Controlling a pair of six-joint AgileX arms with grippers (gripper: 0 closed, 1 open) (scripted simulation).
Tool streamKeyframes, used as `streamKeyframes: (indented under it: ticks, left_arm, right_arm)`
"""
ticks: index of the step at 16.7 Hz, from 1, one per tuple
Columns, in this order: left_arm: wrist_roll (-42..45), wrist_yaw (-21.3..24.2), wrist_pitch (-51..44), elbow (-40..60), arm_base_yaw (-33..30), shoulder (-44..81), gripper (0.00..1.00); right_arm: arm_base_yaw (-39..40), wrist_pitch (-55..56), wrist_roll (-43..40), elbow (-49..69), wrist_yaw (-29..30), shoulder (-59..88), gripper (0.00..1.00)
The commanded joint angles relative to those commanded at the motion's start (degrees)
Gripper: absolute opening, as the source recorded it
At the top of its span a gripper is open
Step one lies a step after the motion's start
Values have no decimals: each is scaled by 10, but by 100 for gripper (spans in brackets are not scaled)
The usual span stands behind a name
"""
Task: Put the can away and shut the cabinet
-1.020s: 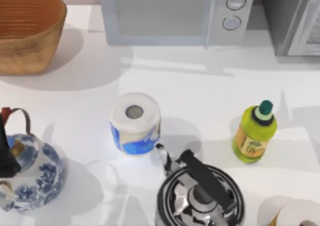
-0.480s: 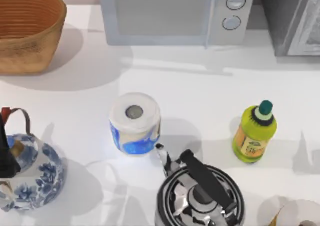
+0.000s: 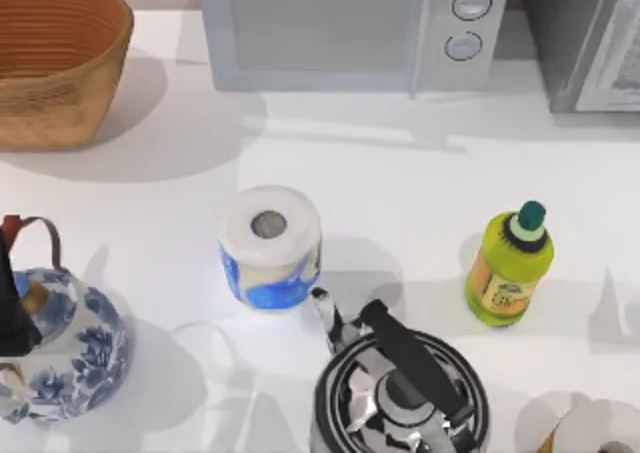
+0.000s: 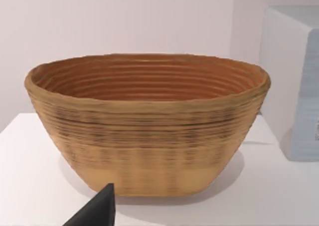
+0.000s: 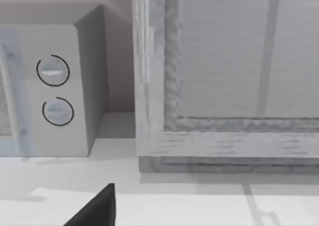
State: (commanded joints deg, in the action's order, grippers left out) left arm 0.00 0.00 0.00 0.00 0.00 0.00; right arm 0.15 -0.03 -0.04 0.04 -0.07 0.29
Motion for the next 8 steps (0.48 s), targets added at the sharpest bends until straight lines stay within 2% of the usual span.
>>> streamKeyframes:
  ticks: [4, 8]
  left_arm:
    - [0, 0, 0, 0, 0, 0, 100]
    - [0, 0, 0, 0, 0, 0, 100]
  right_arm:
    - [-43, 50, 0, 21, -45, 60, 100]
    - [-139, 157, 2, 65, -148, 203, 100]
